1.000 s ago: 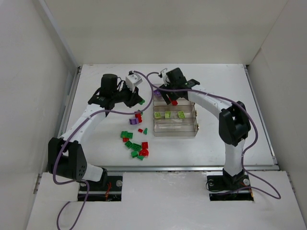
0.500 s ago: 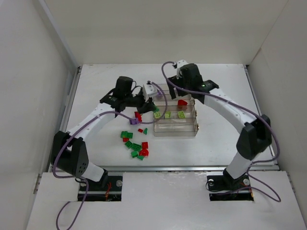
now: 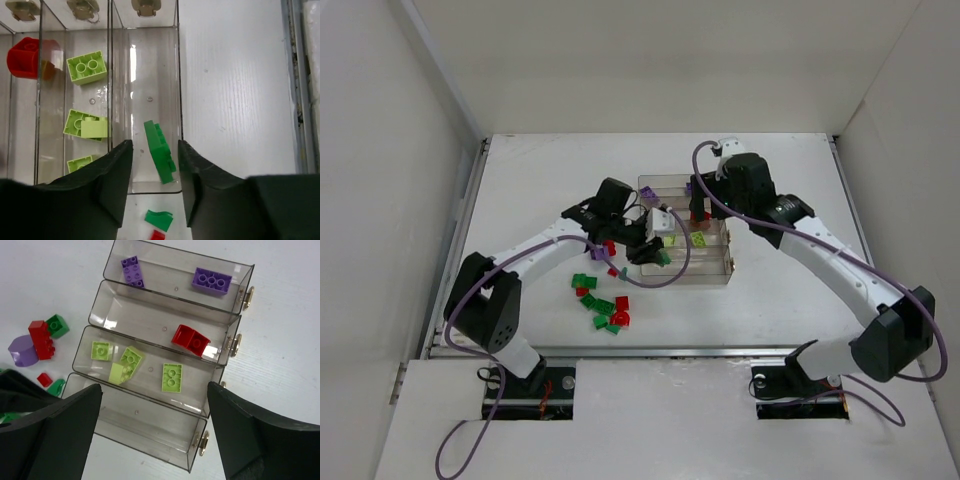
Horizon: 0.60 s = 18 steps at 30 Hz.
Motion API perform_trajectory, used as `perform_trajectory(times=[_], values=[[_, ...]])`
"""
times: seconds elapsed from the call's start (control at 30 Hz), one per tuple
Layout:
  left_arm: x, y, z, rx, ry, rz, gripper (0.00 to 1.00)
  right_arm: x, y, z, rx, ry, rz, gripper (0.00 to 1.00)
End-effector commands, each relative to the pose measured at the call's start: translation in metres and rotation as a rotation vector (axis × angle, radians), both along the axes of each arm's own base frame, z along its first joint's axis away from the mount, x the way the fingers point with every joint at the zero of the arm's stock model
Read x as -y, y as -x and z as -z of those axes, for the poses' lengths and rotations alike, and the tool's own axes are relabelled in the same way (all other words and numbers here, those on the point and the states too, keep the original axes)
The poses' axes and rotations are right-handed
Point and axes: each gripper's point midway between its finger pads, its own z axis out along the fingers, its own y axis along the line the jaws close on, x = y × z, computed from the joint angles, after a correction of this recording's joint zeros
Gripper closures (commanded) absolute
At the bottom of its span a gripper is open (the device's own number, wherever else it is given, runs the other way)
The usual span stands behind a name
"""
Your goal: Sort the legos into containers by color
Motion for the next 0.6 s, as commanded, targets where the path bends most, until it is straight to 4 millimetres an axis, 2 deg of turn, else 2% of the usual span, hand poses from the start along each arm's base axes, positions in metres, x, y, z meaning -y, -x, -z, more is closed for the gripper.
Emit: perform_trajectory(times=[0.0, 0.07, 0.1, 0.2, 0.23, 0.3, 0.37, 0.4, 0.47, 0.5, 0.53, 0.57], values=[[0.003, 0.006, 0.007, 0.041, -0.020, 0.069, 0.60, -0.004, 0.009, -0.019, 0.048, -0.050, -0.001, 0.09], [0.002, 0.016, 0.012, 0.018, -0.050, 0.100, 0.38, -0.007, 0.012, -0.023, 0.056, -0.056, -0.011, 0.09], [0.004, 0.019, 0.011, 0.024, -0.053, 0.119, 0.21, -0.007, 0.012, -0.023, 0.056, -0.056, -0.011, 0.08], [0.004, 0.019, 0.011, 0.018, -0.060, 0.107, 0.04, -0.011, 0.013, -0.028, 0.065, -0.062, -0.020, 0.06], [0.003, 0.012, 0.008, 0.041, -0.063, 0.075, 0.00, -0.011, 0.013, -0.022, 0.049, -0.051, -0.020, 0.06], [0.007, 0.001, -0.015, 0.065, -0.016, 0.021, 0.00, -0.019, 0.009, -0.034, 0.072, -0.056, -0.037, 0.06], [-0.001, -0.015, -0.036, 0.056, 0.024, -0.064, 0.00, -0.032, 0.009, -0.029, 0.055, -0.041, -0.074, 0.06], [-0.010, -0.030, -0.058, 0.033, 0.060, -0.164, 0.00, -0.046, 0.009, -0.029, 0.046, -0.049, -0.111, 0.06], [-0.026, -0.046, -0.083, 0.014, 0.102, -0.281, 0.02, -0.061, 0.008, -0.026, 0.028, -0.062, -0.153, 0.06], [-0.037, -0.056, -0.095, 0.020, 0.128, -0.346, 0.03, -0.075, 0.012, -0.025, 0.010, -0.080, -0.205, 0.06], [-0.052, -0.058, -0.113, 0.043, 0.167, -0.419, 0.03, -0.089, 0.011, -0.034, 0.023, -0.106, -0.244, 0.06], [-0.081, -0.075, -0.119, 0.037, 0.180, -0.586, 0.03, -0.102, 0.006, -0.025, -0.009, -0.123, -0.265, 0.06]])
